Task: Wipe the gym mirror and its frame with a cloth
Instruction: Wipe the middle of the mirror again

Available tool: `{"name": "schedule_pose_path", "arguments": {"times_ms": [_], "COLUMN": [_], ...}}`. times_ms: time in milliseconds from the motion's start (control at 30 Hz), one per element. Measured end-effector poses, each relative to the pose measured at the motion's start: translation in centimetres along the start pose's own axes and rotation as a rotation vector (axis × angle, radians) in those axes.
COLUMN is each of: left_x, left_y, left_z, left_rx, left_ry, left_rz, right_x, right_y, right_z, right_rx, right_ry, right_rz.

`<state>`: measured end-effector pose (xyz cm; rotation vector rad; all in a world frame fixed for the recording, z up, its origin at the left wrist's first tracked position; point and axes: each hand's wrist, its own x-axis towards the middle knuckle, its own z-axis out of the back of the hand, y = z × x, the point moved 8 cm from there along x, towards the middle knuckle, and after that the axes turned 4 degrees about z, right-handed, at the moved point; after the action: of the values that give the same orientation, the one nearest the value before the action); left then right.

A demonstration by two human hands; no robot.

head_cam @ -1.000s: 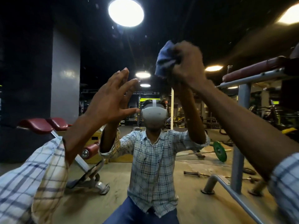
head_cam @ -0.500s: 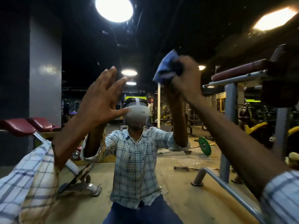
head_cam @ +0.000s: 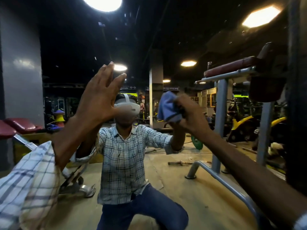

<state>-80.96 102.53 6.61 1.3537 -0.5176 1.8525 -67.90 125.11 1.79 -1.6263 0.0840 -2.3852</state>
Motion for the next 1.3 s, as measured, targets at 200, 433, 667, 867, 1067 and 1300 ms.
{"name": "schedule_pose_path", "arguments": {"times_ms": [200,433,667,867,1067,1300], "left_x": [0.1,-0.6,-1.2,-1.4,-1.2,-1.2], "left_y": [0.1,1.2,4.3,6.4,7.5,7.7], "left_z": [0.0,0.8,1.6,2.1,1.9,1.5], "left_rx": [-0.007,-0.06,-0.048,-0.051,-0.11,-0.142], "left_ry": [0.009,0.024,0.014,0.033,0.015,0.028], "left_rz": [-0.001,-0.03,-0.035,-0.087,-0.095,-0.089], "right_x": [-5.7,-1.3,1.8,2.5,7.7,8.9], "right_y": [-3.3,-1.0,9.7,3.3,11.8,2.3], "right_z": [1.9,1.6,-7.6,-0.9,-7.2,0.8], "right_rx": [0.124,0.022,-0.036,0.035,0.037,-0.079], "right_ry": [-0.603,-0.406,0.075,-0.625,-0.092,-0.544], "right_rz": [-0.535,-0.383,-0.012,-0.562,-0.091,-0.441]}}
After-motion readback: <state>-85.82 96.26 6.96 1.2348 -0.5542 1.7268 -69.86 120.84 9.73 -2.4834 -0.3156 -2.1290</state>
